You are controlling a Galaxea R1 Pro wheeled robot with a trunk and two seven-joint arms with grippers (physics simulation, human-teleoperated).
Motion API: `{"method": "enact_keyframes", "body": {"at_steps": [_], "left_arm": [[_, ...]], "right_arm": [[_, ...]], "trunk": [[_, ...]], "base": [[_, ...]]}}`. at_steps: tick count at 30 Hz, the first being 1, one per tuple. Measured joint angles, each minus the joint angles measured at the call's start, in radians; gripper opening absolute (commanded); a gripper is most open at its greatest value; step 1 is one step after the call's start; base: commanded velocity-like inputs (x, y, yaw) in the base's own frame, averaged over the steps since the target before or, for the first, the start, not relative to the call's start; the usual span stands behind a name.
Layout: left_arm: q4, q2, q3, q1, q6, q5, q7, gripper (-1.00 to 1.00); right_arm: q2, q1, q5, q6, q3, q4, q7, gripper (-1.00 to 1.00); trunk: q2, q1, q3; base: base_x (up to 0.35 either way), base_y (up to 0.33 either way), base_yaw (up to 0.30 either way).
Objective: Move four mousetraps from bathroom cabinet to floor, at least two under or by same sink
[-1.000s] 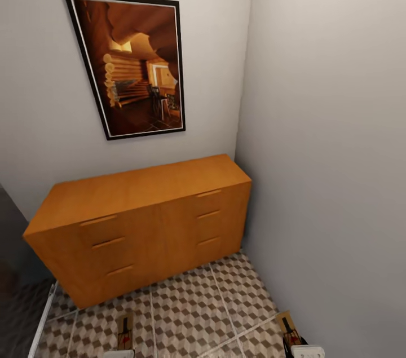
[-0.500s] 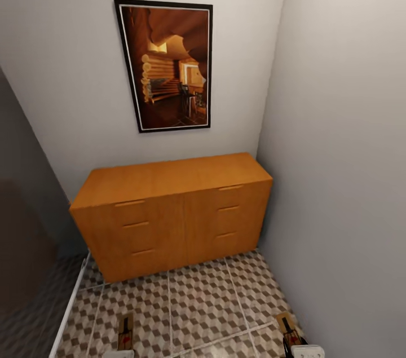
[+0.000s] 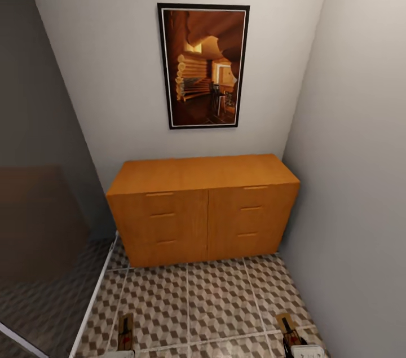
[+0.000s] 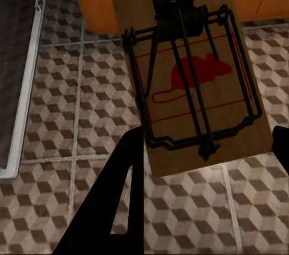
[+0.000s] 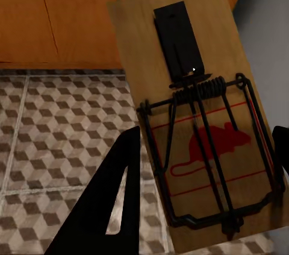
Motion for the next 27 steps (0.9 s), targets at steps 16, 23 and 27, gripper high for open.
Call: {"method": "enact_keyframes", "body": {"at_steps": [16, 23, 27], "left_arm": [[0.0, -0.005, 0.0, 0.003, 0.0, 0.0, 0.0, -1.0], [0.0, -0.006, 0.0, 0.003, -0.001, 0.0, 0.0, -1.0], [0.0, -0.006, 0.0, 0.003, 0.0, 0.0, 0.0, -1.0]], "right_arm": [[0.0, 0.0, 0.0, 0.0, 0.0, 0.0, 0.0, -1.0], [0.0, 0.0, 0.0, 0.0, 0.0, 0.0, -0.001, -1.0], [0.0, 0.0, 0.0, 0.0, 0.0, 0.0, 0.0, -1.0]], "trunk": [[0.0, 0.0, 0.0], [0.0, 0.0, 0.0], [0.0, 0.0, 0.0]], "base": [[-0.167, 0.113, 0.28], [-0.009, 0.005, 0.285], [-0.001, 0.0, 0.285]]}}
